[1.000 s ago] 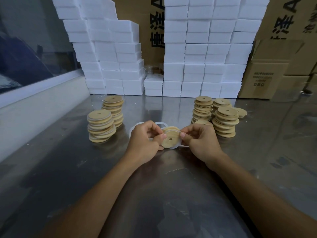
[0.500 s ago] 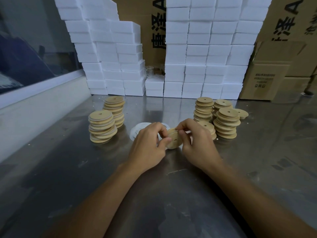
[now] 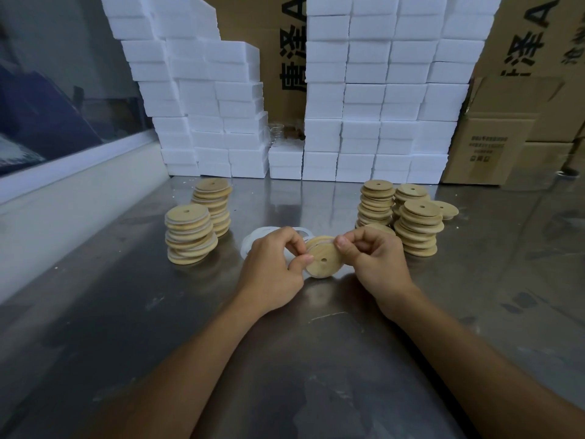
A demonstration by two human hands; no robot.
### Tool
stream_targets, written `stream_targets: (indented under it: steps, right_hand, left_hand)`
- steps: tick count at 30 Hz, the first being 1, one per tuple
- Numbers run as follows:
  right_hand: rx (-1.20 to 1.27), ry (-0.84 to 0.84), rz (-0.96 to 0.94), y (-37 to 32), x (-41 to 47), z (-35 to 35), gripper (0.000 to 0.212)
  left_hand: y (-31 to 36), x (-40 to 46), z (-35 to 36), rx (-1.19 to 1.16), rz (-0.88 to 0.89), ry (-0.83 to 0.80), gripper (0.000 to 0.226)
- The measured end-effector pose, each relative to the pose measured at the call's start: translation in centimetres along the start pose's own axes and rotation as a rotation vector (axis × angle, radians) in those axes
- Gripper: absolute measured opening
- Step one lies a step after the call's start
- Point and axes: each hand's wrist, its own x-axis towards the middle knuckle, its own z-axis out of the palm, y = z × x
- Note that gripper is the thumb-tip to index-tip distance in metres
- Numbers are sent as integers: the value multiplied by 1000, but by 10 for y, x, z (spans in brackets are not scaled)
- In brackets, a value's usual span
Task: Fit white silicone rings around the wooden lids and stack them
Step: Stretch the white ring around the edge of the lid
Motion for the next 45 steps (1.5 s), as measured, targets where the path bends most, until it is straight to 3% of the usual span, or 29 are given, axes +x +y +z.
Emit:
stream_targets:
  steps: [11, 20, 28, 45]
  right_hand:
    - [22, -72, 1, 1, -1, 2, 17]
    - [-65, -98, -68, 3, 0, 1, 14]
    - [-452, -125, -478, -3, -6, 2, 3]
    - [-269, -81, -166, -1, -7, 8, 13]
  left_hand:
    - [-9, 4, 1, -115, -79, -20, 35]
    - [-14, 3, 1, -116, -62, -9, 32]
    - [3, -4, 0, -51, 126, -51, 26]
    - [-1, 0, 1, -152, -116, -19, 23]
